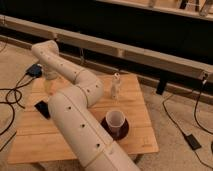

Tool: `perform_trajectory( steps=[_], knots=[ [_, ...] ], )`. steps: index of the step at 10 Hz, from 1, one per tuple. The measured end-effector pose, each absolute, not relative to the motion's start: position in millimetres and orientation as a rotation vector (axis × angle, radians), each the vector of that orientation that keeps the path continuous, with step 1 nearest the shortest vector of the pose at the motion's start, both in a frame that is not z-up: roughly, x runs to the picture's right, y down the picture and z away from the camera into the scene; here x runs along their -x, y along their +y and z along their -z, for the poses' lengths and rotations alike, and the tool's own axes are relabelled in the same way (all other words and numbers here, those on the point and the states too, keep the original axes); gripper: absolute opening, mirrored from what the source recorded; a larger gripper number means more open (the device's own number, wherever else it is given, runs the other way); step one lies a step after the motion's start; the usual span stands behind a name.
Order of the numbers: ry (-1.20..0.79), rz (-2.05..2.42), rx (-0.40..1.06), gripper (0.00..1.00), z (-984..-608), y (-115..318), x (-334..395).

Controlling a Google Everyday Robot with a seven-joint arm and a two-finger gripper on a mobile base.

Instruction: Place the pepper on the white sponge

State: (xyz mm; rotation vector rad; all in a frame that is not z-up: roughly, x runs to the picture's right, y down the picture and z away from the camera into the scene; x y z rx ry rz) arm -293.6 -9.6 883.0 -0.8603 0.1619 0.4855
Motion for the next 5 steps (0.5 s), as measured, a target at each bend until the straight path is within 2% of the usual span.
perform_trajectory(
  steps=[5],
  knots=[
    [0.152,-0.537,0.916,0.71,-856.2,-24.0,246.5]
  ],
)
